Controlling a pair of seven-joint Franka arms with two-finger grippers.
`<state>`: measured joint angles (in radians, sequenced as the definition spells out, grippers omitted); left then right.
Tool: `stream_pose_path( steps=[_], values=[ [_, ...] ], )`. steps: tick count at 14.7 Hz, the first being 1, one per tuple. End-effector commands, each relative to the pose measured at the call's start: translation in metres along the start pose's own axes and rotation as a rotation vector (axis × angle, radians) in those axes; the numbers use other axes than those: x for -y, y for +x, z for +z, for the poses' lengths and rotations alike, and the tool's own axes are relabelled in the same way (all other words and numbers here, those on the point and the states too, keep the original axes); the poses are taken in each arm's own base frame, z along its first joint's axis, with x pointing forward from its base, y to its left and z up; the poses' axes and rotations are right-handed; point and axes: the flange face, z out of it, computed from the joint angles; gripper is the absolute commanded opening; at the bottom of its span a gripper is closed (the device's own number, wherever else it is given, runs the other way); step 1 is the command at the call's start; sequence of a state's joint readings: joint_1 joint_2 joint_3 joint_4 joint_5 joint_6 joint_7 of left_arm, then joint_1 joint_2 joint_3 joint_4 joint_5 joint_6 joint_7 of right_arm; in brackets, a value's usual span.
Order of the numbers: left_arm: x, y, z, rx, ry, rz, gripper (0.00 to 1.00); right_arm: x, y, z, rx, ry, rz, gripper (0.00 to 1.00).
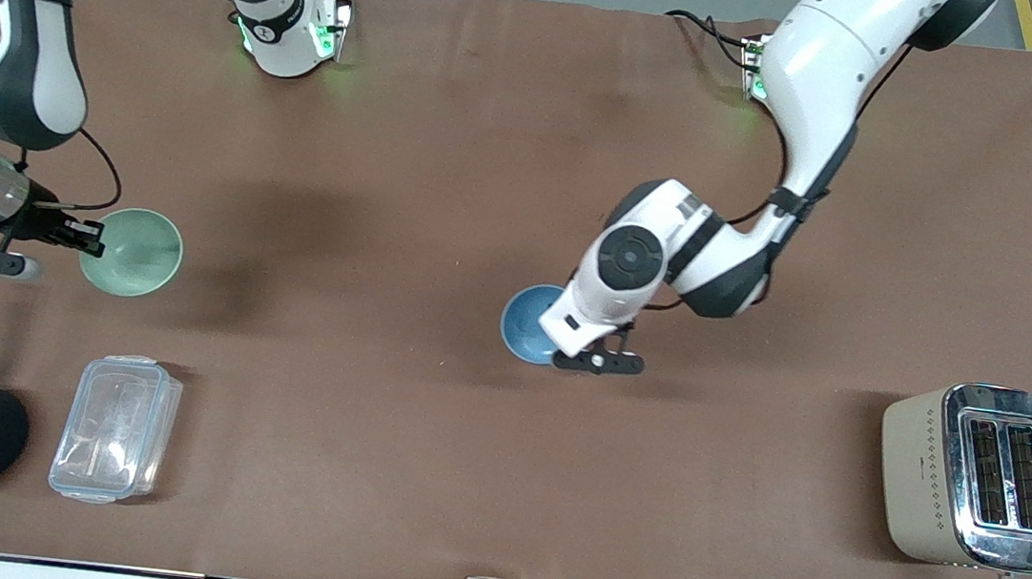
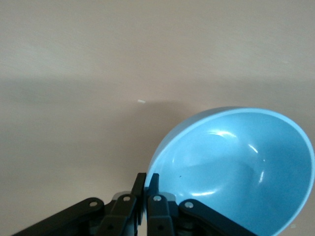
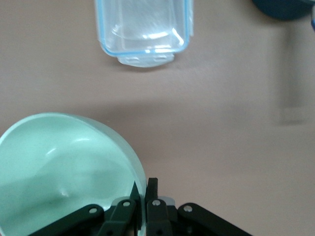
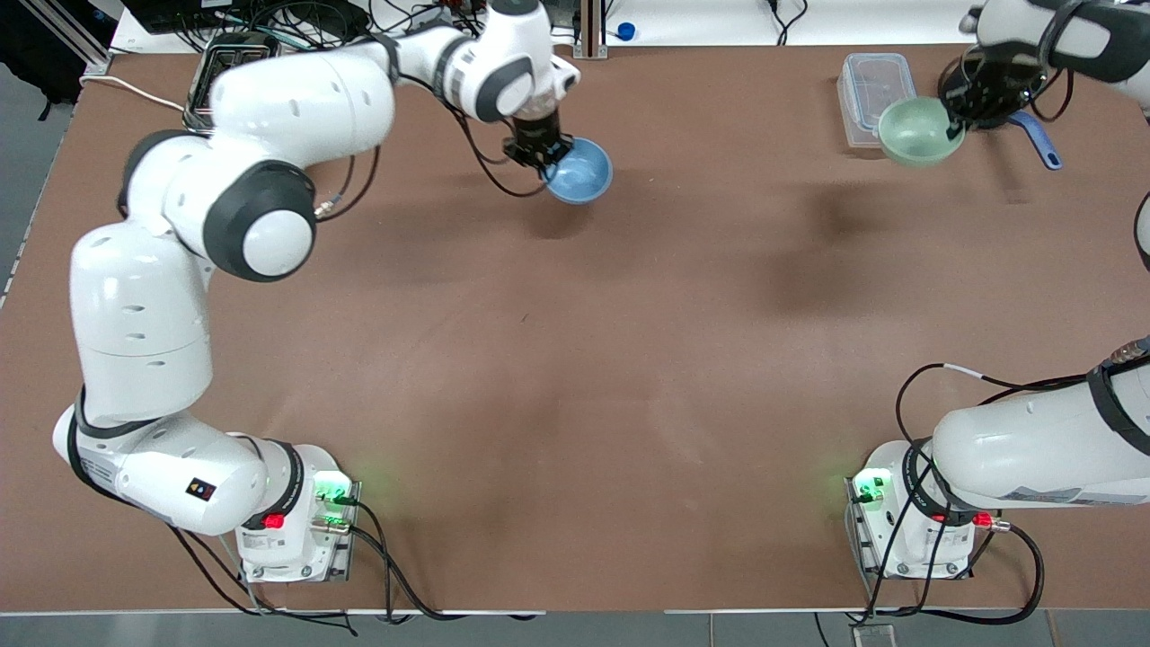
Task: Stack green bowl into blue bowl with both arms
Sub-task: 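Grasp the bowl rims and carry both bowls toward the table middle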
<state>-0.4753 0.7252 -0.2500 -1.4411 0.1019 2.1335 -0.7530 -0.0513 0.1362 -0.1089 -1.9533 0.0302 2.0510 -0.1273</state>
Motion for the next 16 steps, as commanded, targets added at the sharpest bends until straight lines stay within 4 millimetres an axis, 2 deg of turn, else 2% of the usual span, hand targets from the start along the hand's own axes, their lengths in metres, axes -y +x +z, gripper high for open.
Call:
stream_pose_path(
  steps=[1,4,5,6,7,8,9,10,12,13,15,16],
  values=[
    [-0.035,-0.016,0.024,-0.017,-0.037,-0.040,0.01,0.043,0.008,-0.007,0.008,0.014,0.028,0.00],
    [-0.061,-0.038,0.050,-0.022,-0.062,-0.050,0.05,0.114,0.010,-0.014,-0.010,0.011,0.074,0.00],
    [-0.068,-0.042,0.052,-0.030,-0.078,-0.060,0.06,0.139,0.009,-0.018,-0.020,0.011,0.086,0.00],
    [-0.071,-0.045,0.055,-0.021,-0.089,-0.077,0.13,0.164,0.008,-0.023,-0.032,0.012,0.120,0.00],
    [-0.072,-0.046,0.057,-0.009,-0.096,-0.089,0.25,0.188,0.007,-0.027,-0.041,0.015,0.127,0.00],
    [-0.071,-0.045,0.057,-0.005,-0.100,-0.097,0.50,0.209,0.006,-0.031,-0.048,0.018,0.124,0.00],
    [-0.070,-0.043,0.053,-0.010,-0.101,-0.103,0.98,0.230,0.003,-0.031,-0.053,0.020,0.139,0.00],
    [-0.068,-0.039,0.046,-0.018,-0.108,-0.112,1.00,0.255,0.001,-0.027,-0.055,0.021,0.168,0.00],
    [-0.058,-0.022,0.009,-0.052,-0.125,-0.140,1.00,0.294,-0.001,-0.016,-0.062,0.023,0.188,0.00],
    [-0.047,-0.014,-0.014,-0.064,-0.114,-0.147,1.00,0.312,-0.003,-0.011,-0.081,0.034,0.220,0.00],
    [-0.020,0.004,-0.061,-0.090,-0.094,-0.166,1.00,0.355,-0.012,0.014,-0.096,0.044,0.275,0.00],
    [0.000,0.016,-0.083,-0.123,-0.079,-0.170,1.00,0.374,-0.017,0.027,-0.096,0.044,0.286,0.00]
  ],
)
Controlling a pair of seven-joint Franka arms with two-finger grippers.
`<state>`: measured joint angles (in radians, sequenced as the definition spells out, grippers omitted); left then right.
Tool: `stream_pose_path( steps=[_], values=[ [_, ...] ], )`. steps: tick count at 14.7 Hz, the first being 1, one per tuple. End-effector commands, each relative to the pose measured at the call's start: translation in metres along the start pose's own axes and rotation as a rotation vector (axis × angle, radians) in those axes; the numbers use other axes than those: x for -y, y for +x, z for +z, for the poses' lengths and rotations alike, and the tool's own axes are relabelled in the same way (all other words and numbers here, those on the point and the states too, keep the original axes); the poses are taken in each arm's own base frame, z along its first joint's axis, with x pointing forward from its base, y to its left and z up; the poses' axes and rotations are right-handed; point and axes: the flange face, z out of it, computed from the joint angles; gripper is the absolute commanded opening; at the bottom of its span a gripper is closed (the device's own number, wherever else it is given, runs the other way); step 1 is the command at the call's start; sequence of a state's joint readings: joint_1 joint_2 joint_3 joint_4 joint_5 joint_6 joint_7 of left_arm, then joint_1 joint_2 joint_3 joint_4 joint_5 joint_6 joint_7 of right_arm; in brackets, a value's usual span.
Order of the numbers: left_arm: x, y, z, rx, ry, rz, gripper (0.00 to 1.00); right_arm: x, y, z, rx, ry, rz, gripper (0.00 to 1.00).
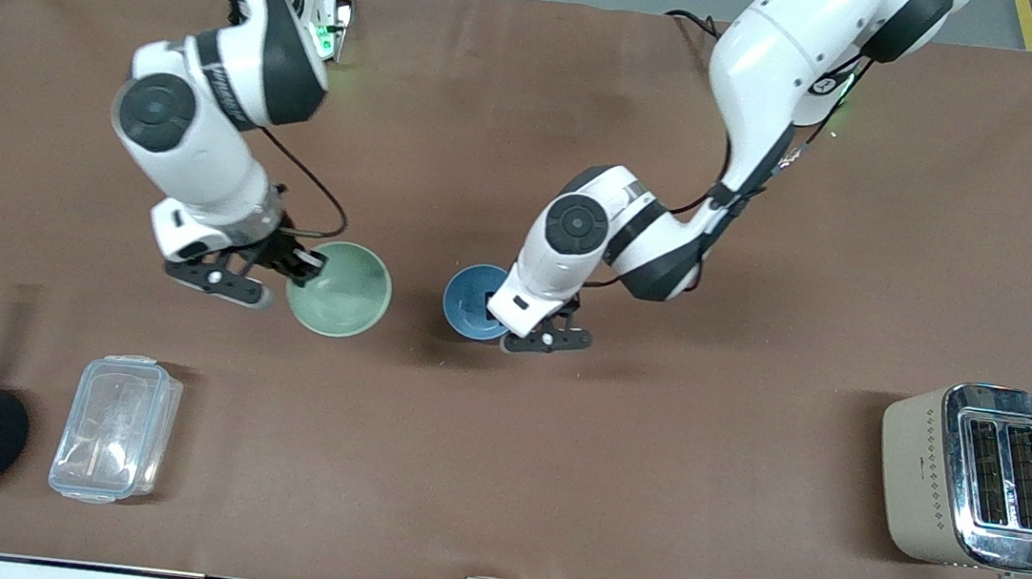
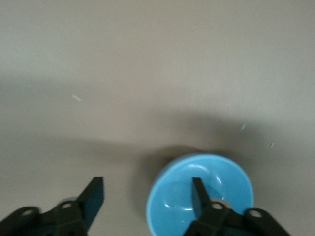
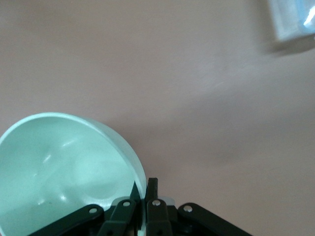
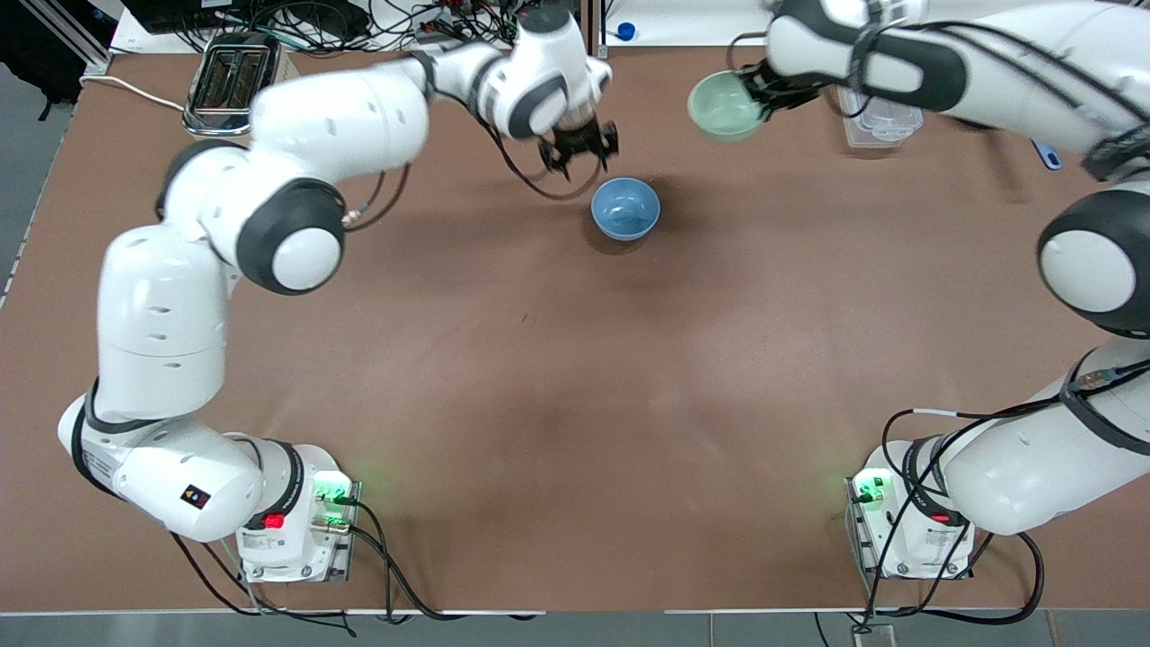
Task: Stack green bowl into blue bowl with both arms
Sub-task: 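Set the blue bowl down and release it with the left gripper, then lower the green bowl into the blue bowl while the left gripper withdraws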
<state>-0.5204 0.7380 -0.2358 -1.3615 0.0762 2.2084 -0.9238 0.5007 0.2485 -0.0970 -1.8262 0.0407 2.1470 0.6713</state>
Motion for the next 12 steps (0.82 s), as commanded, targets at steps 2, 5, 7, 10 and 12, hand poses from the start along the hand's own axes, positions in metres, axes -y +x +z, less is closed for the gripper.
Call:
stream_pose_path(
  steps=[2,5,7,10,12],
  values=[
    [0.065,0.051,-0.098,-0.061,0.099,0.010,1.00,0.064,-0.037,0.044,0.005,0.026,0.094,0.00],
    [0.124,0.087,-0.166,-0.074,0.132,0.069,1.00,0.090,-0.059,0.068,0.035,0.063,0.119,0.00],
    [0.166,0.105,-0.210,-0.078,0.154,0.098,1.00,0.104,-0.074,0.077,0.051,0.096,0.145,0.00],
    [0.228,0.111,-0.269,-0.029,0.206,0.154,1.00,0.107,-0.085,0.098,0.061,0.077,0.145,0.00],
    [0.260,0.108,-0.306,-0.013,0.217,0.200,1.00,0.108,-0.087,0.119,0.061,0.068,0.144,0.00]
  ],
)
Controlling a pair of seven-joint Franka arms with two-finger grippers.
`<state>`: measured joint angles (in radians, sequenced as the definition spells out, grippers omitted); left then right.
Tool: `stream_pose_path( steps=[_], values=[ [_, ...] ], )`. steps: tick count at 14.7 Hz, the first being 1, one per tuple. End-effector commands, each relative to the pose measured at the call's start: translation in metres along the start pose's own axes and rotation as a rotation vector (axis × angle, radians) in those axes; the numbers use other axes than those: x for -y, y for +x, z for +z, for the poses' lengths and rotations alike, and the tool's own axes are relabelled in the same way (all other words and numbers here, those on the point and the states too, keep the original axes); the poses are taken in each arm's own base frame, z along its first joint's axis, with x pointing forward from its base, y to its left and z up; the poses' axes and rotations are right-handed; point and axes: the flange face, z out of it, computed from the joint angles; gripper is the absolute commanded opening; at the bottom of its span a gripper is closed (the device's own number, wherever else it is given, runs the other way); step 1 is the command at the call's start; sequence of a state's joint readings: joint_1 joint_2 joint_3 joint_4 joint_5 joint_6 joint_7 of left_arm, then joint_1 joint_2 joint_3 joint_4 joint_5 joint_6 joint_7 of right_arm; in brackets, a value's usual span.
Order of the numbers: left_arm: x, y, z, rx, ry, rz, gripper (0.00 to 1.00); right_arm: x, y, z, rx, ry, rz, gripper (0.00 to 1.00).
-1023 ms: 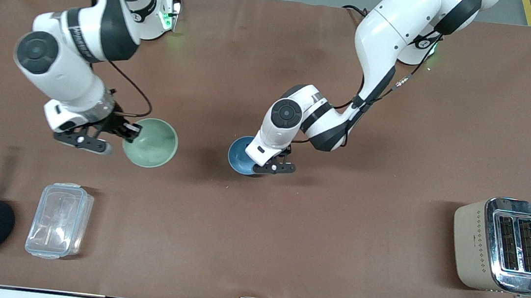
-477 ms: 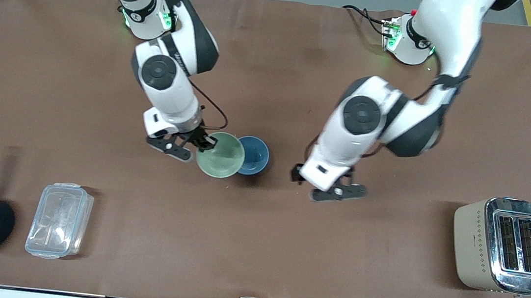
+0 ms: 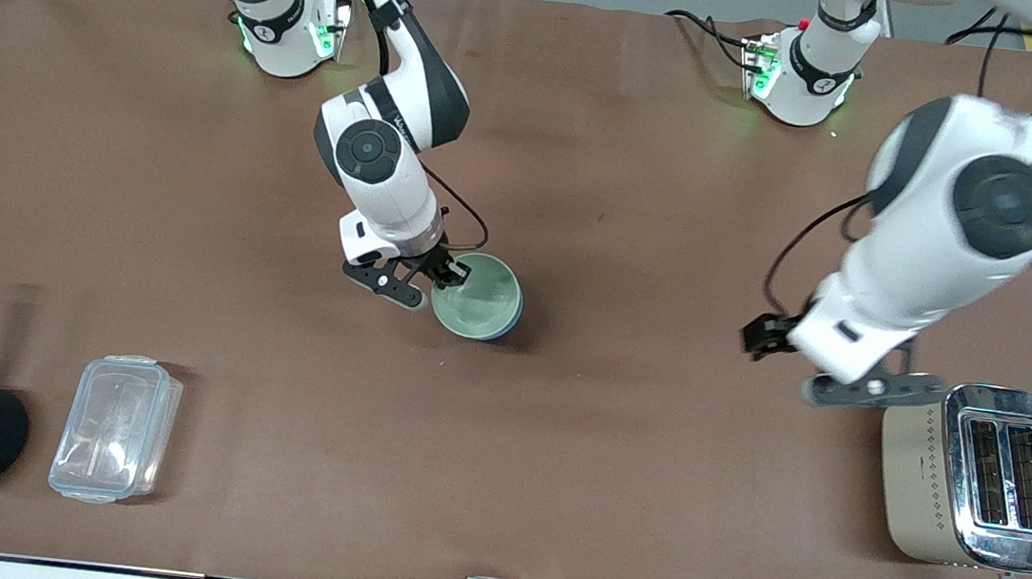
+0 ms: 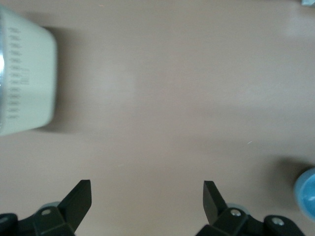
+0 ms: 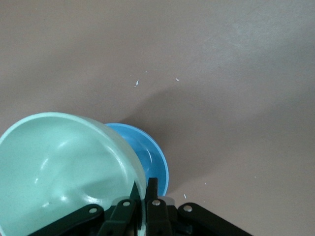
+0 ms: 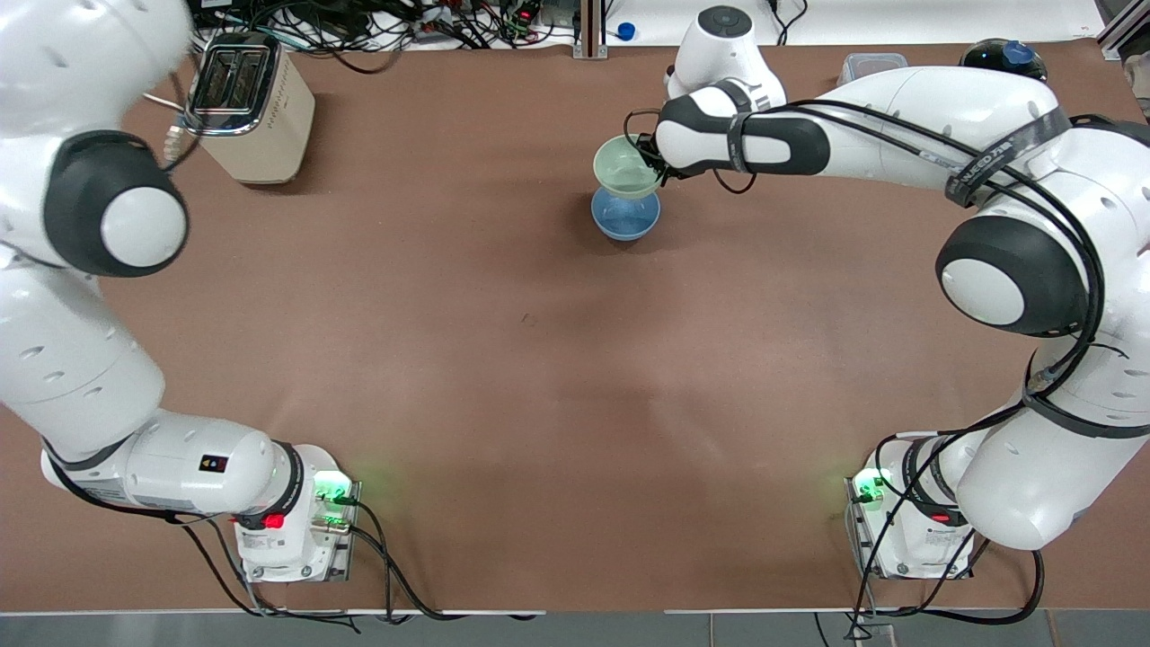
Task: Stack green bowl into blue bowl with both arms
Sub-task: 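Lower the green bowl into the blue bowl while the left gripper withdraws, then open the right gripper and lift it away from the stacked bowls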
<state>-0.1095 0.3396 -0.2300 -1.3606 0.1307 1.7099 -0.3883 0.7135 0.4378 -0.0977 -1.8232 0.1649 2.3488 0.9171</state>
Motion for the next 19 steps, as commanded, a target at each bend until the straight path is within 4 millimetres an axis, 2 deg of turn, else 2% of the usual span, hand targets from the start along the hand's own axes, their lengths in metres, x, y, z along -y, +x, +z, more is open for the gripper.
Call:
stream_pose_path(
  steps=[1,3,9,11,15,19],
  values=[
    [0.040,-0.023,-0.042,0.021,0.028,0.060,1.00,-0.001,-0.006,0.024,0.009,-0.004,0.017,0.00],
    [0.067,-0.034,-0.065,0.039,0.037,0.079,1.00,-0.003,-0.017,0.035,0.012,-0.011,0.006,0.00],
    [0.127,-0.058,-0.106,0.062,-0.014,0.133,1.00,-0.007,-0.024,0.044,0.010,-0.011,0.002,0.01],
    [0.129,-0.067,-0.115,0.070,-0.009,0.139,1.00,-0.005,-0.027,0.044,0.008,-0.006,-0.003,0.01],
    [0.145,-0.084,-0.115,0.086,0.003,0.157,1.00,-0.006,-0.027,0.051,0.007,-0.007,-0.001,0.02],
    [0.144,-0.109,-0.118,0.093,0.011,0.159,1.00,-0.007,-0.027,0.053,0.005,-0.005,0.001,0.04]
  ],
)
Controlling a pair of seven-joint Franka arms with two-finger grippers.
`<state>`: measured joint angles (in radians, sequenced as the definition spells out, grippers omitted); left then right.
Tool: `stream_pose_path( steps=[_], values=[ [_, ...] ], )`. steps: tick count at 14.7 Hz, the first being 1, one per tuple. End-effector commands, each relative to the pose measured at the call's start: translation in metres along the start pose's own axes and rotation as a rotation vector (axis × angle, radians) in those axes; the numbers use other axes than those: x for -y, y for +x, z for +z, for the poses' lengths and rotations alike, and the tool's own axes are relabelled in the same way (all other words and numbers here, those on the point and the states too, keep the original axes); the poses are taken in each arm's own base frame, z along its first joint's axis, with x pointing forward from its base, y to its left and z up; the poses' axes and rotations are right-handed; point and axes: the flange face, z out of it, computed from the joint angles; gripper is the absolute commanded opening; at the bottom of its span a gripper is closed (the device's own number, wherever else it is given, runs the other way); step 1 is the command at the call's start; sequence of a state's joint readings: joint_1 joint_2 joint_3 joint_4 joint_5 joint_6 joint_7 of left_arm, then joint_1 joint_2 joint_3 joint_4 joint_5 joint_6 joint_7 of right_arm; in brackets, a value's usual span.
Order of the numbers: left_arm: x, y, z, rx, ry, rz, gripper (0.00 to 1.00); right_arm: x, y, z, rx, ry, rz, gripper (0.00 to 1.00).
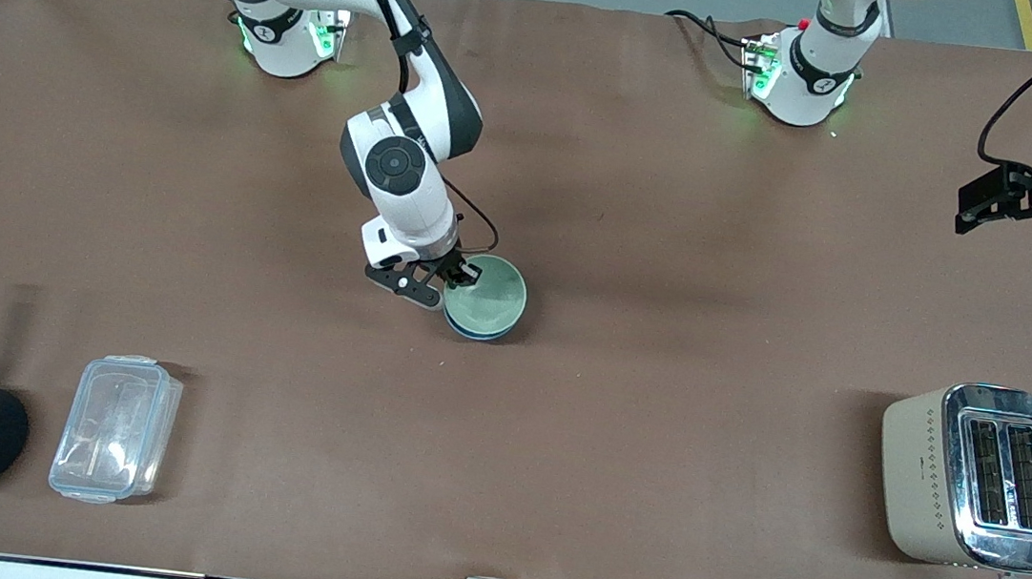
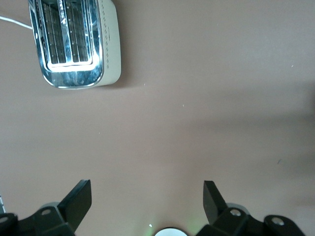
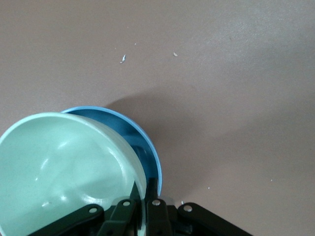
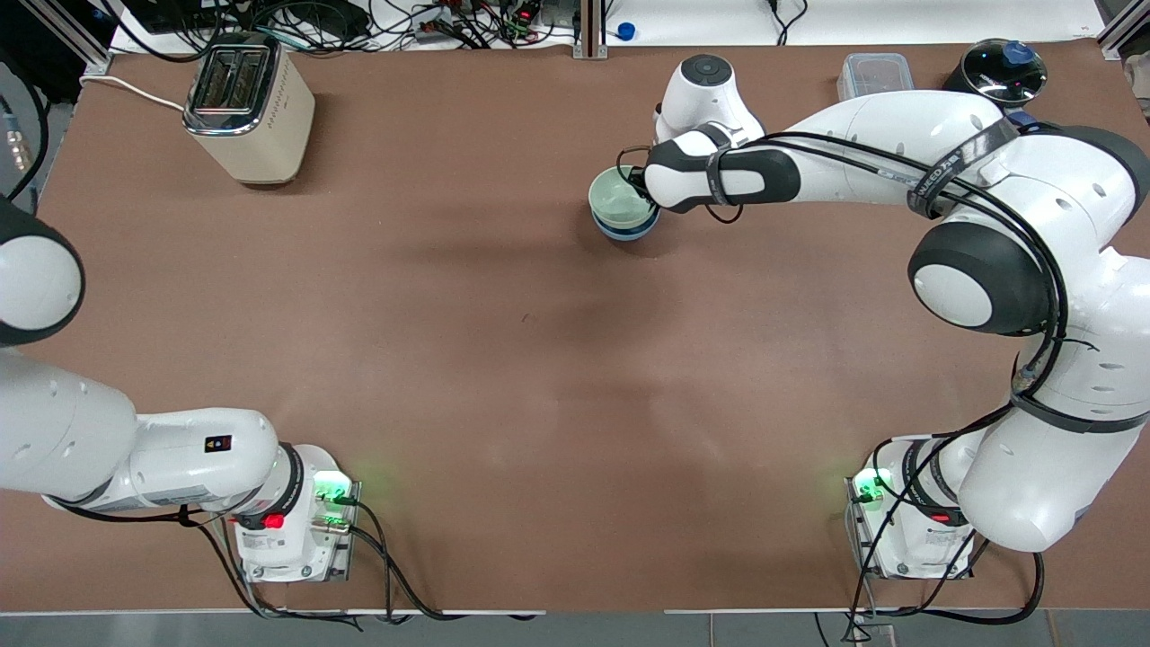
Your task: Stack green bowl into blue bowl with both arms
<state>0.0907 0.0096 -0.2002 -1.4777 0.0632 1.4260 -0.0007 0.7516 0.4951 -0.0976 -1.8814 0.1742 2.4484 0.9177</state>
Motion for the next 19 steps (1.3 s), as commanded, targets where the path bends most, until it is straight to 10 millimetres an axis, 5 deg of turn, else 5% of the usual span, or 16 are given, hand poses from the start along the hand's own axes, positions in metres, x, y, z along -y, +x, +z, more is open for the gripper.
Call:
stream_pose_path(
  steps=[1,6,8,9,11,14,16,19],
  values=[
    [-0.006,-0.028,-0.005,-0.003,-0.011,0.012,1.00,-0.002,-0.002,0.002,0.003,0.013,0.022,0.05],
    [-0.008,-0.032,-0.003,0.003,-0.011,0.000,1.00,-0.002,-0.003,0.005,0.005,0.008,0.021,0.20],
    [-0.008,-0.032,-0.003,0.002,-0.036,0.000,1.00,-0.004,0.002,0.001,0.006,0.008,0.037,0.50],
    [-0.008,-0.031,-0.003,-0.004,-0.036,0.000,1.00,-0.002,0.005,-0.010,0.000,0.021,0.048,0.74],
    [-0.008,-0.029,-0.004,-0.015,-0.037,-0.002,1.00,-0.004,0.020,-0.051,-0.005,0.042,0.079,1.00],
    [-0.011,-0.027,-0.004,-0.026,-0.035,-0.003,1.00,-0.027,0.074,-0.135,-0.054,0.042,0.087,1.00],
    [-0.006,-0.025,-0.002,-0.024,-0.031,-0.015,1.00,-0.058,0.108,-0.197,-0.096,-0.033,0.072,1.00],
    [0.004,-0.022,-0.001,-0.031,-0.029,-0.032,1.00,-0.110,0.143,-0.264,-0.108,-0.183,0.052,1.00]
  ],
)
